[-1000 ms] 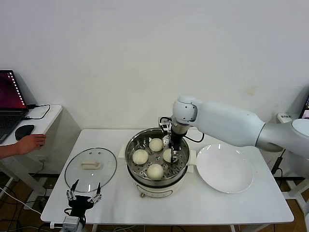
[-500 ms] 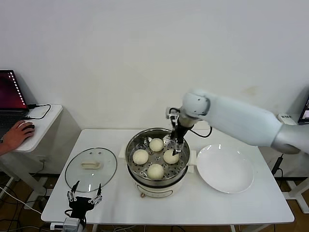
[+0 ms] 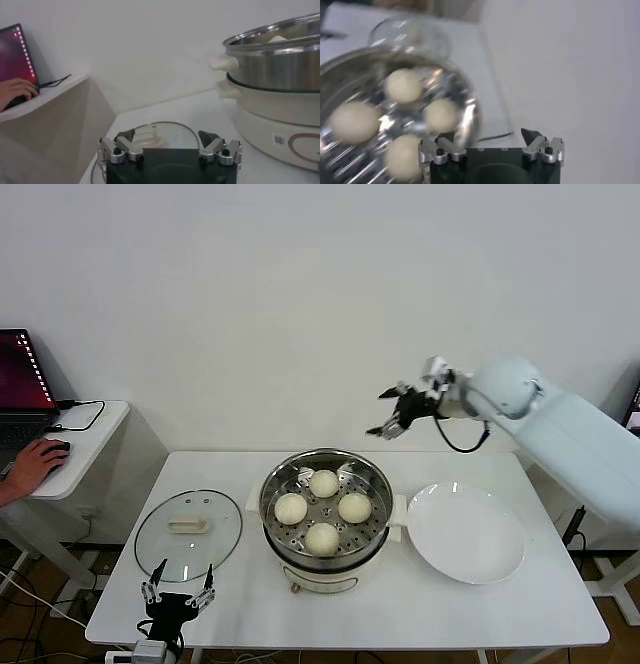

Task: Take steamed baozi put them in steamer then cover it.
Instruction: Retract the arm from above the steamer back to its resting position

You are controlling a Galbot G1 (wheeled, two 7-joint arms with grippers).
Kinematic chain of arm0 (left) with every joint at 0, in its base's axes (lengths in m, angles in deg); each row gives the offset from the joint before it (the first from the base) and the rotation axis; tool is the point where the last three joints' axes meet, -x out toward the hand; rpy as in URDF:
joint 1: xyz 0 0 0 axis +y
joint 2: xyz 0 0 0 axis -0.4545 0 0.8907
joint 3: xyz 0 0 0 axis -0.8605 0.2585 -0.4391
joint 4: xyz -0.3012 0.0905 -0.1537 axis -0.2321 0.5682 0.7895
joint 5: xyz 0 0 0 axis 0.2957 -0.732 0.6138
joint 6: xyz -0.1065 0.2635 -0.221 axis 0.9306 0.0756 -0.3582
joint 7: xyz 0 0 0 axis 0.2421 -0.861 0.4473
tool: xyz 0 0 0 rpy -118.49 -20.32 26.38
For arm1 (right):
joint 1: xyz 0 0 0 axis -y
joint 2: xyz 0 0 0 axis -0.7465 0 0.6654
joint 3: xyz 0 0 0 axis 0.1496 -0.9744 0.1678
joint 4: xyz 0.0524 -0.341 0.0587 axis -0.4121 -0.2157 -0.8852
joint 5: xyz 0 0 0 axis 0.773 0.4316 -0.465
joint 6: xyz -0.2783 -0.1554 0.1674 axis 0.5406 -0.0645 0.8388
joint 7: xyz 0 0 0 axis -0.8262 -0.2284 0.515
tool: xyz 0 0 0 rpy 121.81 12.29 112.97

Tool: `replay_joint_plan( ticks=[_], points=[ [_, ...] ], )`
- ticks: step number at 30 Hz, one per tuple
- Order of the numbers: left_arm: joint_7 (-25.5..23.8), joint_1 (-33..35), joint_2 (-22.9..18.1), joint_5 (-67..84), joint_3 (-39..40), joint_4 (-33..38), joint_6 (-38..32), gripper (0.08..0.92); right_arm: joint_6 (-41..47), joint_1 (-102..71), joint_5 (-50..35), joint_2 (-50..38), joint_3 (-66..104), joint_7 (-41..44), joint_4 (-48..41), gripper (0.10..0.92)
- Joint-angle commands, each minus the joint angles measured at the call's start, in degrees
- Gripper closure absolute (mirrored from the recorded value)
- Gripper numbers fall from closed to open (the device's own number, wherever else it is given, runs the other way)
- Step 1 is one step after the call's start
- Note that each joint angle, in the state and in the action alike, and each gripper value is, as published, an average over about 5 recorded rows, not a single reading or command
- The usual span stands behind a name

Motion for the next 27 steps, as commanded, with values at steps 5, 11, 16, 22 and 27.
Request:
replay_joint_plan(
  ticks=[5,11,16,22,27],
  points=[
    [-0.1,0.4,-0.2,0.2,0.0,-0.6,-1.9,0.177,-13.7,-45.2,-7.4,-4.6,44.9,-27.7,12.3,0.202],
    [-0.3,0.3,-0.5,0.1,0.0,-0.6,-2.5,0.177,-22.8,-58.7,-7.2,3.8,53.3,-32.0,12.8,0.203],
    [0.1,-0.4,-0.3,0.0,-0.3,-1.1,-3.1,0.177,-25.7,-67.6,-6.8,10.1,59.2,-33.1,14.7,0.202],
    [0.0,-1.5,0.0,-0.1,-0.4,-1.5,-3.1,0.177,-28.5,-76.3,-4.8,17.8,63.6,-33.5,16.0,0.203],
    [0.1,-2.8,0.4,-0.8,-0.8,-2.2,-3.2,0.177,-30.9,-81.3,-3.4,22.5,64.4,-34.6,15.9,0.203]
  ],
)
